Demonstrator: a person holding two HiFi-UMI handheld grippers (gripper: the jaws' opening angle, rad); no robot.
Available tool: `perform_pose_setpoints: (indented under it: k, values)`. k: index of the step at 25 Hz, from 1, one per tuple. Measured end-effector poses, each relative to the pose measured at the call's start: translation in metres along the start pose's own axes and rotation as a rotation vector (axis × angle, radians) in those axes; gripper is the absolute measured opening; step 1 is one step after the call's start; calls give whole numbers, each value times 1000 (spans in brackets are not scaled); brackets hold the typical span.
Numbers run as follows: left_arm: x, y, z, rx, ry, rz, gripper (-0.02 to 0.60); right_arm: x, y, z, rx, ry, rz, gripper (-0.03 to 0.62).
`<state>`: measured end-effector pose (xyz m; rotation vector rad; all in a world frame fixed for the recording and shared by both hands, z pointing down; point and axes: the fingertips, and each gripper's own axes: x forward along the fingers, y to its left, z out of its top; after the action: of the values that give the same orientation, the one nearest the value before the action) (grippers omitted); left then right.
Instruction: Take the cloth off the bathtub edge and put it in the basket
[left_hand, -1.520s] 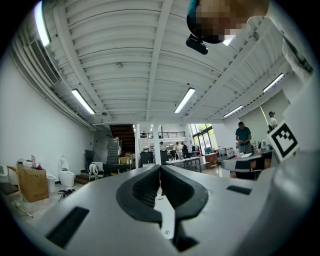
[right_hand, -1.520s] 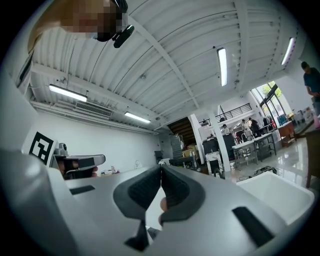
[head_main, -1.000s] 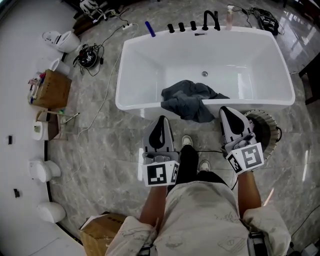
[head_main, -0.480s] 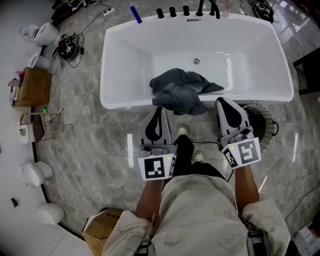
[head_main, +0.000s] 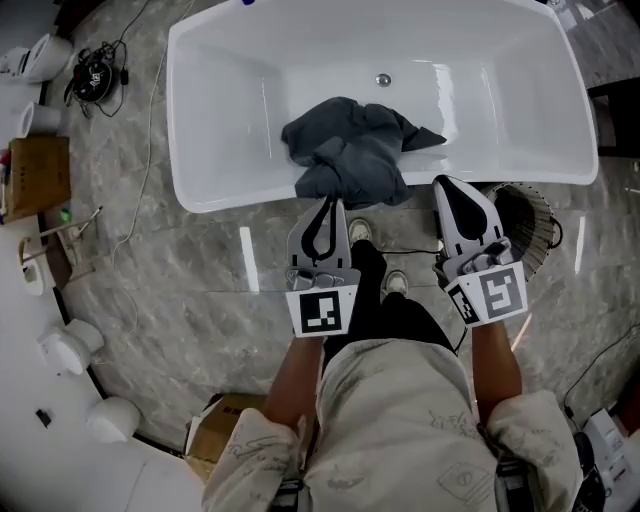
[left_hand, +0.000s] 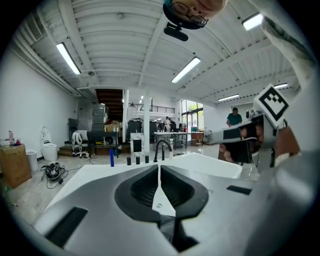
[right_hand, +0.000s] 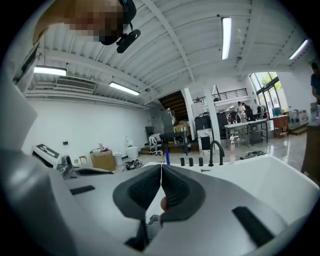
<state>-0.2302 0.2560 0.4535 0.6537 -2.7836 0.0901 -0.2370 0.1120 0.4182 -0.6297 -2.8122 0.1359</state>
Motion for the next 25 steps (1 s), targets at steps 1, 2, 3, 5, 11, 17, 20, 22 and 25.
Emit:
perform_pose_setpoints:
  k: [1, 2, 3, 5, 11, 17, 20, 22, 25]
  values:
    - [7, 3, -9, -2, 19, -11, 5, 7, 0, -3, 1, 10, 0, -12]
    - [14, 5, -17, 1, 37, -22, 5, 13, 0, -7, 3, 19, 1, -12]
    - [21, 7, -26, 9, 56, -35, 5, 19, 0, -10, 6, 27, 1, -12]
    - [33, 11, -45, 35, 97, -59, 5, 31, 0, -19, 14, 44, -1, -12]
    - [66, 17, -104, 47, 237, -137, 37, 61, -1, -45, 26, 100, -8, -12]
    - [90, 14, -165, 84, 361, -214, 125, 78, -11, -67, 38, 139, -35, -12]
    - [98, 11, -199, 124, 428, -260, 158, 83, -15, -75, 44, 154, -52, -12]
    - [103, 9, -222, 153, 478, -293, 184, 84, -15, -80, 44, 165, -62, -12]
    - [111, 6, -251, 201, 549, -336, 223, 85, -18, -86, 49, 177, -79, -12]
